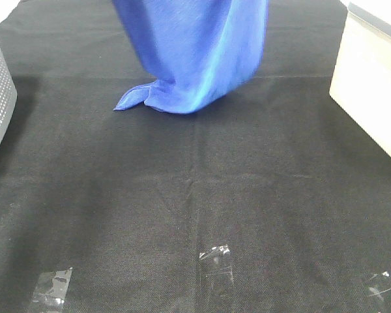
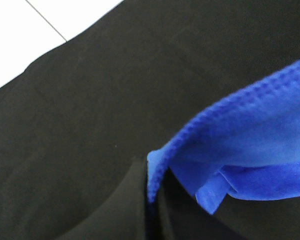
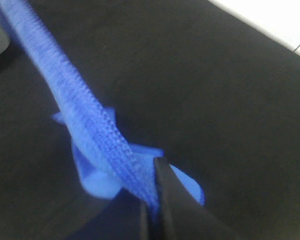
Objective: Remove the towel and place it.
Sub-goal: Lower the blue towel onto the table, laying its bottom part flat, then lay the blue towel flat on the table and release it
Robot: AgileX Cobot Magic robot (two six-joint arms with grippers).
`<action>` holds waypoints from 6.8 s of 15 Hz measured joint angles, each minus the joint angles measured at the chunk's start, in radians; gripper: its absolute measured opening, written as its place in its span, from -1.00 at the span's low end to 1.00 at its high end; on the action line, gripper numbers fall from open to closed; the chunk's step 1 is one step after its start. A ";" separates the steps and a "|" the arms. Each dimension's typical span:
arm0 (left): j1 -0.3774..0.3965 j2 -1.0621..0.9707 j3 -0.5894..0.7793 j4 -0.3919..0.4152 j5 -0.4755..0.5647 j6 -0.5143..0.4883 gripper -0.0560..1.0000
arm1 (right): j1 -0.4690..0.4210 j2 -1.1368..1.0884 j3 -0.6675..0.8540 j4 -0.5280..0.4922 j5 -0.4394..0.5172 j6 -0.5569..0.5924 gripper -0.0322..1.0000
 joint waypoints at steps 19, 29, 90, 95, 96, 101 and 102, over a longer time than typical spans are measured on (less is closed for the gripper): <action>-0.021 -0.789 0.943 -0.074 0.012 -0.338 -0.89 | 0.002 -0.416 0.435 0.278 0.118 0.112 -0.94; -0.022 -1.139 1.365 -0.292 -0.003 -0.366 -0.89 | 0.009 -0.667 0.814 0.310 0.117 0.234 -0.94; -0.263 -0.268 1.873 -0.631 0.001 -0.113 -0.89 | 0.006 -0.055 1.718 0.435 0.015 0.151 -0.94; -0.316 -0.268 1.872 -0.656 0.001 -0.118 -0.55 | 0.003 -0.055 1.752 0.438 0.008 0.145 -0.71; -0.320 -0.268 1.872 -0.666 0.001 -0.123 -0.39 | 0.003 -0.055 1.752 0.440 0.007 0.145 -0.60; -0.320 -0.268 1.872 -0.666 0.001 -0.150 0.16 | 0.003 -0.055 1.752 0.464 0.007 0.145 0.23; -0.320 -0.268 1.872 -0.666 0.001 -0.156 0.19 | 0.003 -0.055 1.752 0.464 0.007 0.145 0.28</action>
